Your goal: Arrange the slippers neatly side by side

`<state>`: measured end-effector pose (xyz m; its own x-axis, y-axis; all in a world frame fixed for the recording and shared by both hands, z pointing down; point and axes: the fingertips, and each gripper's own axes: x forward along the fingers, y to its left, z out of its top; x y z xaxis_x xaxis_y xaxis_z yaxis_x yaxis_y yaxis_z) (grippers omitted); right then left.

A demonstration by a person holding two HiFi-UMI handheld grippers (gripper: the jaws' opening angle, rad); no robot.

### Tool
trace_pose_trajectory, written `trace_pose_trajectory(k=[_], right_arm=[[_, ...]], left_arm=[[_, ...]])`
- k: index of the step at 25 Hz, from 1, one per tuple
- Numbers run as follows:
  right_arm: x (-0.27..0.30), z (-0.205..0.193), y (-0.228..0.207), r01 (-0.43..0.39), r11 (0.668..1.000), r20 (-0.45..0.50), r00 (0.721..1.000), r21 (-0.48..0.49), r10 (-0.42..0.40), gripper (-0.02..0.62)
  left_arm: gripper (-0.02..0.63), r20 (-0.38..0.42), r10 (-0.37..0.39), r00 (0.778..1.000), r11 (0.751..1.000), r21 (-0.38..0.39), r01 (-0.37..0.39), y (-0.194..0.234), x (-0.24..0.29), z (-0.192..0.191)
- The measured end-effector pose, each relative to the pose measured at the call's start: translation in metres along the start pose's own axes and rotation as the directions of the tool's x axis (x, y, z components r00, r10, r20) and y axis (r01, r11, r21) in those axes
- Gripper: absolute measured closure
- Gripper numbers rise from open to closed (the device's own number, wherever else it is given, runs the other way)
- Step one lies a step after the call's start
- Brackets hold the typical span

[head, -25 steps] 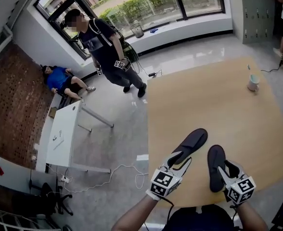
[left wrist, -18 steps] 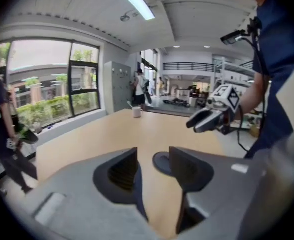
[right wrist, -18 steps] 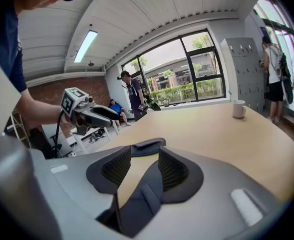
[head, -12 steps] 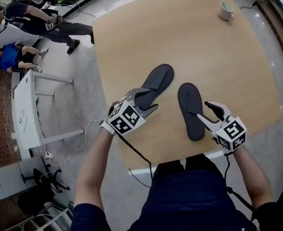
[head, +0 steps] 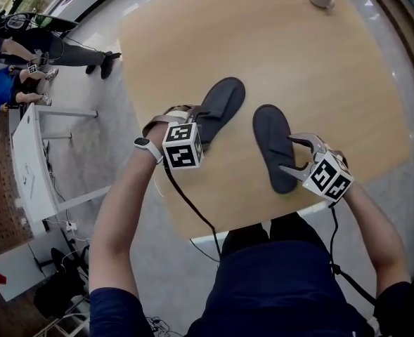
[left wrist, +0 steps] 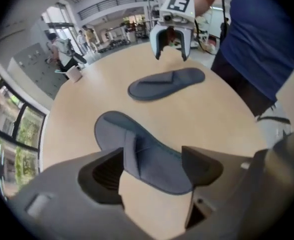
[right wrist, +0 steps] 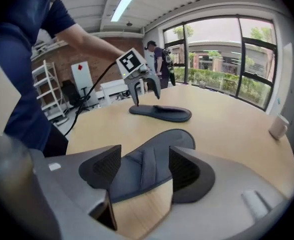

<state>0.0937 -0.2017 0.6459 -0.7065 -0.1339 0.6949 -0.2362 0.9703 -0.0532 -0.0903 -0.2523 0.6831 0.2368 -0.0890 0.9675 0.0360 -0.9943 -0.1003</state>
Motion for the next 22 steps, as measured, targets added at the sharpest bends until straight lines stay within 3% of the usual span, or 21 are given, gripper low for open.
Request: trace_pose_trajectory(k=[4,8,17,22], right_arm=[[0.018,-0.011,0.011,-0.073,0.980,-0.096,0.994,-0.185,0.056,0.254],[0.035,-0.021,0.018,-0.134,0.963,-0.156,0.983,-0.232,0.099,0.244],[0.051,-0.046,0.017,-0.161,0.969,-0.222,0.968,-0.189,0.118,0.244],[0.052,-0.047,0.018,-0.175,0.967,-0.232,0.964,-0.186,0.130,0.244]], left_arm=[[0.192,-0.115,-0.042,0.992,0.993,0.100,0.054,0.001,0.016,-0.017],[0.195,-0.152,-0.053,0.987,0.989,0.130,0.073,0.004,0.028,-0.021],[0.206,-0.139,-0.123,0.983,0.991,0.033,0.129,-0.009,0.041,-0.025],[0.218,-0.120,-0.160,0.980,0.986,-0.069,0.152,-0.022,0.041,-0.026]])
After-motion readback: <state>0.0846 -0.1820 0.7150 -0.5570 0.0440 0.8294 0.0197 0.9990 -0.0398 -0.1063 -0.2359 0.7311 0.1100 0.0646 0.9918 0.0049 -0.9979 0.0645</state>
